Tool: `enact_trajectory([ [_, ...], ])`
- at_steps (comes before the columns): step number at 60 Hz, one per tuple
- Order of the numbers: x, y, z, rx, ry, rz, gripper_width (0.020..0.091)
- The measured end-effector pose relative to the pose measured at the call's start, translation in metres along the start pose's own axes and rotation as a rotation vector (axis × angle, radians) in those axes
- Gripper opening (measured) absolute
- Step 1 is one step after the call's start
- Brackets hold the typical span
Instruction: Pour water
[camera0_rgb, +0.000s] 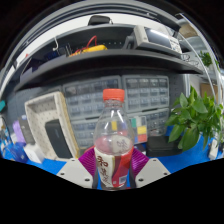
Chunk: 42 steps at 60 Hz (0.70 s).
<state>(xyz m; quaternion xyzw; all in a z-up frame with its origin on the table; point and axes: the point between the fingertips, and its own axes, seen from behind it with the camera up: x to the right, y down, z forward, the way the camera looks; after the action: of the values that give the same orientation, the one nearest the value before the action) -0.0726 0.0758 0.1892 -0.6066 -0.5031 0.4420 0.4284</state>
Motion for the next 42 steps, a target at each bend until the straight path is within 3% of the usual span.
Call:
enact_trajectory([
  [17,0.042,0.087,0.024,-0.077,0.053,-0.097,0.0438],
  [20,0.041,0.083,0.022,-0.034,0.043,-0.102,0.0441],
  [29,0.039,0.087,0.019,-0.02,0.031,-0.111,0.0449],
  [39,0.04,0.089,0.014,-0.023,0.026,-0.112,0.0519],
  [42,0.039,0.098,0.014,-0.065,0.021,-0.096,0.0569],
])
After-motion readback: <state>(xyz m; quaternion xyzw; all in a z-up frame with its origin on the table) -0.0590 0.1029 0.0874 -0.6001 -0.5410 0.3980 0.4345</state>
